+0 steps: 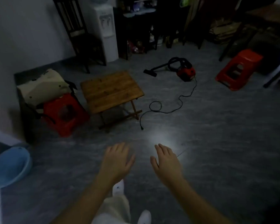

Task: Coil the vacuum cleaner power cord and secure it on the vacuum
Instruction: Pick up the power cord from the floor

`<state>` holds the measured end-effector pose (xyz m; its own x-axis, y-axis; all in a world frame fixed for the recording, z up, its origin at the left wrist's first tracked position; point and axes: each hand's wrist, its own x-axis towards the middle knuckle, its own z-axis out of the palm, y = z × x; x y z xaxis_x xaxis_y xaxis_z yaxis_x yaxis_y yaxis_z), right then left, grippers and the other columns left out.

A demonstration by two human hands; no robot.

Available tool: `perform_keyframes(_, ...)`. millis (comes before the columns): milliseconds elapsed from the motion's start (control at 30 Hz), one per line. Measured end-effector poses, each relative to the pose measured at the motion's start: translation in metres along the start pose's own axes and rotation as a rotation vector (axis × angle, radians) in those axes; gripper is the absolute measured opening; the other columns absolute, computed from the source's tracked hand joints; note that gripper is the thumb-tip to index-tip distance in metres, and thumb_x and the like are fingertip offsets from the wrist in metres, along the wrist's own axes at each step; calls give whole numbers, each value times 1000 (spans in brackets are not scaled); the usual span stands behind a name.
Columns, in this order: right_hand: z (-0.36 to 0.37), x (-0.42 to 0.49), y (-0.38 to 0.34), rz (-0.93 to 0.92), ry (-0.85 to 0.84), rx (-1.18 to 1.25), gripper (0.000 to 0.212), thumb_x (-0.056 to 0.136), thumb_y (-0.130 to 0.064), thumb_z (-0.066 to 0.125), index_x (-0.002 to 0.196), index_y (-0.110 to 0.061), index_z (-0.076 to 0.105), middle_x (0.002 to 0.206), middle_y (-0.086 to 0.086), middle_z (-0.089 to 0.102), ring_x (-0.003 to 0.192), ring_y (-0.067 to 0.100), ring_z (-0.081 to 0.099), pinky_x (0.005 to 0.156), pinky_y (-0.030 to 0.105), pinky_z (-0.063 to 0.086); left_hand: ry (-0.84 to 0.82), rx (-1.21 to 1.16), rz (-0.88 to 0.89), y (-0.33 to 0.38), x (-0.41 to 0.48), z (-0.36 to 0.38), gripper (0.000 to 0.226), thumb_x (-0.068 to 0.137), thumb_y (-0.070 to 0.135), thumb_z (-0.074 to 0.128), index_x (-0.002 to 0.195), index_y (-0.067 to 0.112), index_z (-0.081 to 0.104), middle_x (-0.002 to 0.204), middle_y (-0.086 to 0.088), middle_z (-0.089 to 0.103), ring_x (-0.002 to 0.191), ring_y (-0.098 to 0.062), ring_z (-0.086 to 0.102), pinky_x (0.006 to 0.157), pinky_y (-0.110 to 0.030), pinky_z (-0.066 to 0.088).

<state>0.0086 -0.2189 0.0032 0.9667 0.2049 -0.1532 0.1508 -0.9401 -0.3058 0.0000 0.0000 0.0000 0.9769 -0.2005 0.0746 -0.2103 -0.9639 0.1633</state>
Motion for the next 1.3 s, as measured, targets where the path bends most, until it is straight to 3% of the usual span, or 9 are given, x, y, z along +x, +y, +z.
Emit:
perform_keyframes(333, 0, 138, -15, 44, -38, -38, 59, 99, -48, 38, 149, -17, 37, 153, 3, 42, 140, 20, 39, 111, 35, 36, 25, -70, 4, -75, 109, 28, 72, 100, 56, 16, 111, 10, 71, 107, -8, 73, 92, -26, 69, 79, -37, 53)
perform_keyframes(533, -25, 222, -12, 84, 5, -40, 59, 100, -49, 36, 149, -17, 37, 153, 3, 42, 140, 19, 37, 112, 34, 34, -5, -63, 83, -104, 208, 33, 53, 95, 51, 38, 112, 12, 69, 106, -7, 71, 90, -25, 67, 76, -36, 51)
perform_keyframes(767, -36, 298, 25, 125, -43, -12, 59, 100, -50, 33, 150, -18, 33, 155, 3, 39, 142, 19, 34, 114, 36, 33, -96, -71, 84, -112, 299, 50, 53, 96, 52, 36, 113, 13, 68, 108, -5, 70, 93, -24, 64, 76, -38, 50)
perform_keyframes(1033, -19, 419, 96, 38, -165, 5, 60, 100, -51, 31, 152, -20, 30, 156, 0, 37, 142, 17, 33, 114, 33, 31, -228, -17, -64, -102, 393, 95, 55, 95, 51, 34, 109, 12, 70, 107, -8, 71, 91, -27, 67, 75, -38, 53)
perform_keyframes(1167, 4, 476, 128, -1, -257, -3, 60, 100, -51, 33, 151, -20, 30, 155, 2, 39, 140, 19, 36, 112, 35, 33, -316, -26, -155, -97, 431, 123, 58, 96, 53, 32, 119, 13, 66, 116, -6, 69, 100, -25, 65, 82, -39, 51)
perform_keyframes(1300, 36, 515, 150, 14, -322, 38, 59, 99, -49, 37, 150, -19, 32, 151, 3, 43, 137, 22, 39, 112, 37, 37, -378, -62, -197, -101, 458, 167, 60, 95, 54, 31, 117, 11, 67, 114, -8, 70, 100, -27, 65, 84, -39, 50)
